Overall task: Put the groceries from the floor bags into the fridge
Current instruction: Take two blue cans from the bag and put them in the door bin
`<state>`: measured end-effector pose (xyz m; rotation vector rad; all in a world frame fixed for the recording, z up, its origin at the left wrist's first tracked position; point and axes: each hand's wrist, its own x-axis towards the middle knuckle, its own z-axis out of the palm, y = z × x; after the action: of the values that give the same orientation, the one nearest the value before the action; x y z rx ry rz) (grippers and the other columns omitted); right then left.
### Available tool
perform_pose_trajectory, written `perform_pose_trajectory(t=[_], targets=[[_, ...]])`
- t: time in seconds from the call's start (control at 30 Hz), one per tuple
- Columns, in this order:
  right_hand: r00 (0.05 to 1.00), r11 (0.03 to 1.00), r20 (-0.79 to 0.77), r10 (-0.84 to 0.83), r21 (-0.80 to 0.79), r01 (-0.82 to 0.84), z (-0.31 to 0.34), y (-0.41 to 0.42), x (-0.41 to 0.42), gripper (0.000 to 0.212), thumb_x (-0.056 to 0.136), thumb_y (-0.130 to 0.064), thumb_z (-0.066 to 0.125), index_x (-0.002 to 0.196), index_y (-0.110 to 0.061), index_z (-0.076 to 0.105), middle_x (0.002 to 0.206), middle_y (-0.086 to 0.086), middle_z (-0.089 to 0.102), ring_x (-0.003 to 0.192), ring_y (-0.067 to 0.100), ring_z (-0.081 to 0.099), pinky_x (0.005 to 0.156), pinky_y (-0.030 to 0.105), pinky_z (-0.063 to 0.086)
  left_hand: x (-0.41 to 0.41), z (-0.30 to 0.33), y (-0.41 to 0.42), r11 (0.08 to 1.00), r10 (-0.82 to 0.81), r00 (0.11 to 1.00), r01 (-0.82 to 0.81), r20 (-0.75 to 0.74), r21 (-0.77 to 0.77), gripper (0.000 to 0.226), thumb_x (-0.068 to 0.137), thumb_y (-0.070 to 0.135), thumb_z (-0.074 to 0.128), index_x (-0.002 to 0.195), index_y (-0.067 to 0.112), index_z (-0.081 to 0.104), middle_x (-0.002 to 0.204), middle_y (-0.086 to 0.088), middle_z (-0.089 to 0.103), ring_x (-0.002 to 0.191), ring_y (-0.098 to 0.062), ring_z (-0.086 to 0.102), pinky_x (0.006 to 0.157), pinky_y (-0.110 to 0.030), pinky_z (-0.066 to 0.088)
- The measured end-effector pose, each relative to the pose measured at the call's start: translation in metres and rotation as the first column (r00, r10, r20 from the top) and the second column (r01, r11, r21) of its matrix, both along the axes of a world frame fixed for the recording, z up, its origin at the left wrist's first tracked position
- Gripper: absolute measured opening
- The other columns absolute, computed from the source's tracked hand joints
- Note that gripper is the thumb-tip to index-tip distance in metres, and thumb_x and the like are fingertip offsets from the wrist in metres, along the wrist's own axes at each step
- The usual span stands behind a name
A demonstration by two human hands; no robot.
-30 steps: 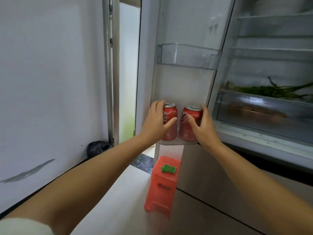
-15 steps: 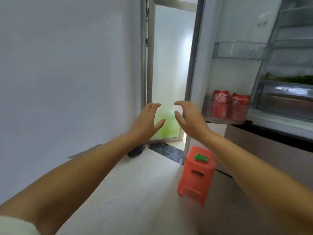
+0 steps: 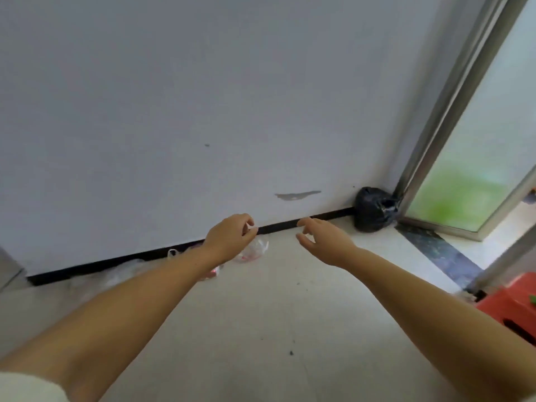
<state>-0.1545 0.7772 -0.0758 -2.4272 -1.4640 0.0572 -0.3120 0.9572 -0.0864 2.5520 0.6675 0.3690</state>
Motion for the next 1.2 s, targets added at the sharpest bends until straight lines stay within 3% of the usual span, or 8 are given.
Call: perform_pose_trajectory(t=[0.13,0.3,0.47,0.77,0.97,1.2], targets=[[0.991,0.987,-0.040,0.130,-0.091,-0.133,-0.038,0.085,-0.003,0.039,0.096,-0.041,0.042,0.130,-0.022,0.046,0.121,-0.002,0.060,0.101,0.018,0.060,0.076,0.027,0.046,-0.035,-0.031,0.075,0.980,0.189,0.978,-0.194,-0.088,-0.050,0.022,0.093,0.032,0.052,0.103,0.015,0.061,0.090,0.001,0.061,0.085,-0.020,0.058,0.073,-0.031,0.045],[0.964,0.956,-0.136,0.230,-0.154,-0.250,-0.063,0.189,0.013,0.038,0.097,-0.038,0.042,0.131,-0.021,0.045,0.124,0.000,0.059,0.105,0.019,0.059,0.085,0.030,0.047,-0.055,-0.049,0.154,0.909,0.381,0.915,-0.396,-0.132,-0.126,0.016,0.091,0.030,0.054,0.098,0.016,0.061,0.088,0.000,0.063,0.086,-0.021,0.060,0.078,-0.036,0.049],[0.931,0.910,-0.210,0.300,-0.232,-0.345,-0.069,0.285,0.027,0.038,0.098,-0.031,0.041,0.134,-0.018,0.044,0.129,0.005,0.056,0.110,0.022,0.057,0.092,0.033,0.046,-0.048,-0.059,0.215,0.856,0.468,0.875,-0.484,-0.125,-0.182,0.017,0.091,0.027,0.055,0.099,0.013,0.061,0.087,0.001,0.061,0.086,-0.022,0.060,0.081,-0.037,0.050],[0.895,0.845,-0.276,0.351,-0.317,-0.430,-0.115,0.444,0.038,0.036,0.098,-0.032,0.040,0.130,-0.016,0.048,0.126,0.005,0.057,0.109,0.022,0.056,0.091,0.032,0.044,-0.012,-0.111,0.353,0.855,0.413,0.890,-0.452,-0.193,-0.255,0.019,0.091,0.030,0.055,0.102,0.016,0.060,0.088,0.004,0.061,0.083,-0.017,0.059,0.079,-0.033,0.050],[0.918,0.899,-0.361,0.165,-0.329,-0.291,-0.154,0.560,0.060,0.031,0.098,-0.027,0.041,0.125,-0.015,0.050,0.121,0.006,0.060,0.104,0.022,0.058,0.087,0.031,0.046,0.008,-0.145,0.485,0.865,0.316,0.908,-0.395,-0.276,-0.309,0.017,0.091,0.027,0.054,0.101,0.014,0.061,0.088,0.001,0.063,0.086,-0.021,0.062,0.080,-0.035,0.051],[0.853,0.886,-0.521,-0.006,-0.398,-0.237,-0.238,0.650,0.082,0.028,0.096,-0.021,0.039,0.117,-0.013,0.055,0.109,0.008,0.064,0.097,0.026,0.062,0.085,0.037,0.050,0.037,-0.228,0.591,0.904,0.193,0.875,-0.334,-0.444,-0.265,0.016,0.094,0.027,0.048,0.103,0.017,0.058,0.097,0.000,0.064,0.090,-0.020,0.062,0.079,-0.033,0.050]])
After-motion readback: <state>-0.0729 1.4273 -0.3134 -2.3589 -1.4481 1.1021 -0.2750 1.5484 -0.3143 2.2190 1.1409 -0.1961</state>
